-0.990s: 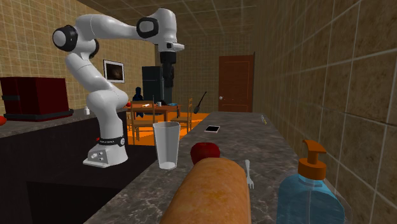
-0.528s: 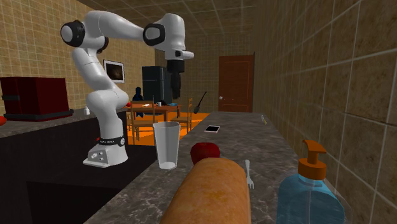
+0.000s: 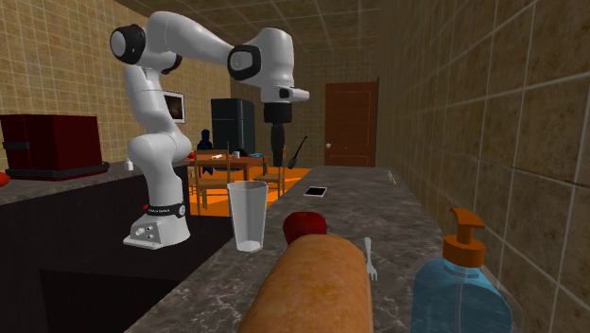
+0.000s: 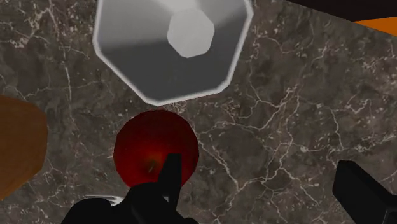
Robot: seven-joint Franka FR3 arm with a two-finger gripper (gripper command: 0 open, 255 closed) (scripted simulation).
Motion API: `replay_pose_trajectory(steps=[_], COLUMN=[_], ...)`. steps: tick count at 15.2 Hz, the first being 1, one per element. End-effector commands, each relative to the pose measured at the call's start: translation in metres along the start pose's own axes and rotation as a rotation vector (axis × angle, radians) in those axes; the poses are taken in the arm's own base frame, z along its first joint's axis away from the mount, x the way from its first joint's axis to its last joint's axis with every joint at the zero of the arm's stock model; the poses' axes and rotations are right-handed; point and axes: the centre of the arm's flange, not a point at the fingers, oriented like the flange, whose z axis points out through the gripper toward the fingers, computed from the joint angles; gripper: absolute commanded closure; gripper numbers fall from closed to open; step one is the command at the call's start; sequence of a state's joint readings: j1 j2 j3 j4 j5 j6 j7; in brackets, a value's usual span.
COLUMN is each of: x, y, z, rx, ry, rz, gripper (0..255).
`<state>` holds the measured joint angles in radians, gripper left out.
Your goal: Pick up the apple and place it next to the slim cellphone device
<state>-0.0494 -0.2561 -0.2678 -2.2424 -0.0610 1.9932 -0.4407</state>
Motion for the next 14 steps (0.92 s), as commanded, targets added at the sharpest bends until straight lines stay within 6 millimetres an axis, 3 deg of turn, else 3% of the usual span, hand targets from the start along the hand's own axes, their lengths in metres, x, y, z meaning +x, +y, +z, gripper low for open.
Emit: replay_pose_trajectory(steps=[1,8,14], x=[0.016,0.064,0.066], y=[0.019,0.086,0.089], z=[0.012,0.053,0.081], rx=[-0.005,-0.016,-0.017], ry=[-0.001,-0.004,-0.005], rz=[-0.008,-0.034,-0.035], gripper=[0,0,0])
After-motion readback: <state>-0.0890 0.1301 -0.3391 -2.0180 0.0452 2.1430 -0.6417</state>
